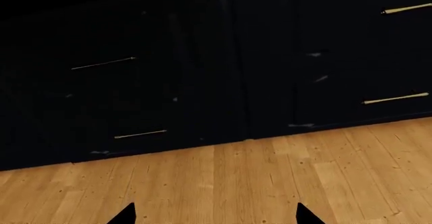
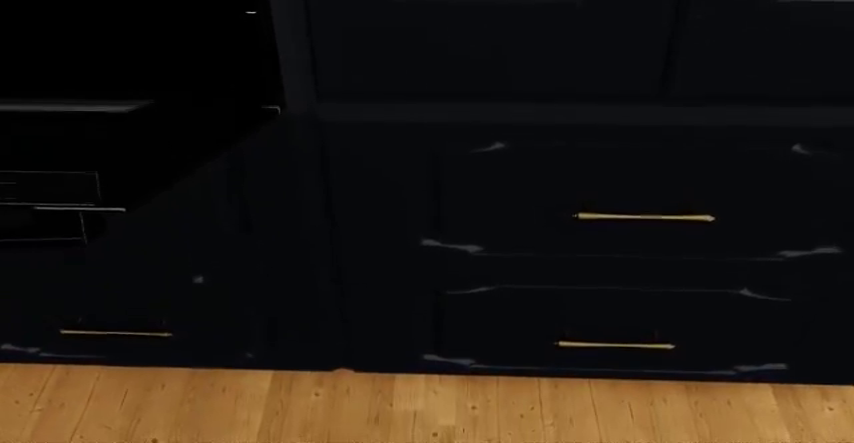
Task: Close the oven door
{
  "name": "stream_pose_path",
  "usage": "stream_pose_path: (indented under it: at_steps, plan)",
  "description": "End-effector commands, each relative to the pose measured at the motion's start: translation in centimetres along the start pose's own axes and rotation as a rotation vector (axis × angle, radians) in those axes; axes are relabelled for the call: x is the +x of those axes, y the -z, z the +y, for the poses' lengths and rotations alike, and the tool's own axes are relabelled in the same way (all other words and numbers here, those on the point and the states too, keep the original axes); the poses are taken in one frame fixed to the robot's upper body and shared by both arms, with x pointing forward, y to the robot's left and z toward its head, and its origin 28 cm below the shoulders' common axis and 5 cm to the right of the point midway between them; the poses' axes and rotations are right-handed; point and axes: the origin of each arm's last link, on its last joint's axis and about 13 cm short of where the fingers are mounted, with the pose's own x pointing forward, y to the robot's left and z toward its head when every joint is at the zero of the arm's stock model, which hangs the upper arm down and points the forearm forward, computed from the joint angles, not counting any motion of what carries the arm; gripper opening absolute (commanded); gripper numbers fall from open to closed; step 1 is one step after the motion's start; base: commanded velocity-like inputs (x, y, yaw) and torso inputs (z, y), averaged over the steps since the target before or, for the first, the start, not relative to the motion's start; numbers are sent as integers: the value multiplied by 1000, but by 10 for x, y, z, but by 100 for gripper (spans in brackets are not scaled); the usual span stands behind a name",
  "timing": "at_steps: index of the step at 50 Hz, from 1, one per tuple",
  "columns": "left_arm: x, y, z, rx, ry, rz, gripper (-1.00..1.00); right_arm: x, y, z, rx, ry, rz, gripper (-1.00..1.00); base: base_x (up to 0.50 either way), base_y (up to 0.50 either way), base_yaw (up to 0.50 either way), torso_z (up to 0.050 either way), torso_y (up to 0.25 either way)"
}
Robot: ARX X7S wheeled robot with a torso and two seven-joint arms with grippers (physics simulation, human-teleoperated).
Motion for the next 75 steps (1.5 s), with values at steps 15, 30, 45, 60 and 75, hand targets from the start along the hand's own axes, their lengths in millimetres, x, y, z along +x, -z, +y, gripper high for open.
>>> stream_pose_path:
  at_steps: [15, 30, 45, 60, 75]
  plan:
    - [-1, -1, 1, -7, 1, -11, 100, -1, 2, 0, -2, 1, 2, 100, 0, 0, 0, -50, 0]
    - [4, -1, 3, -13, -10, -46, 100, -3, -5, 1, -29, 9, -21, 100, 74, 104, 0, 0, 0]
    - [0, -11, 4, -19, -8, -47, 100, -3, -1, 1, -20, 8, -25, 100, 135, 351, 0, 0, 0]
    - [-1, -12, 3, -18, -6, -49, 100, -4, -1, 1, -5, 8, -35, 100, 0, 380, 0, 0, 0]
    - [-1, -13, 3, -11, -6, -61, 100, -4, -3, 2, -21, -4, -38, 100, 0, 270, 0, 0, 0]
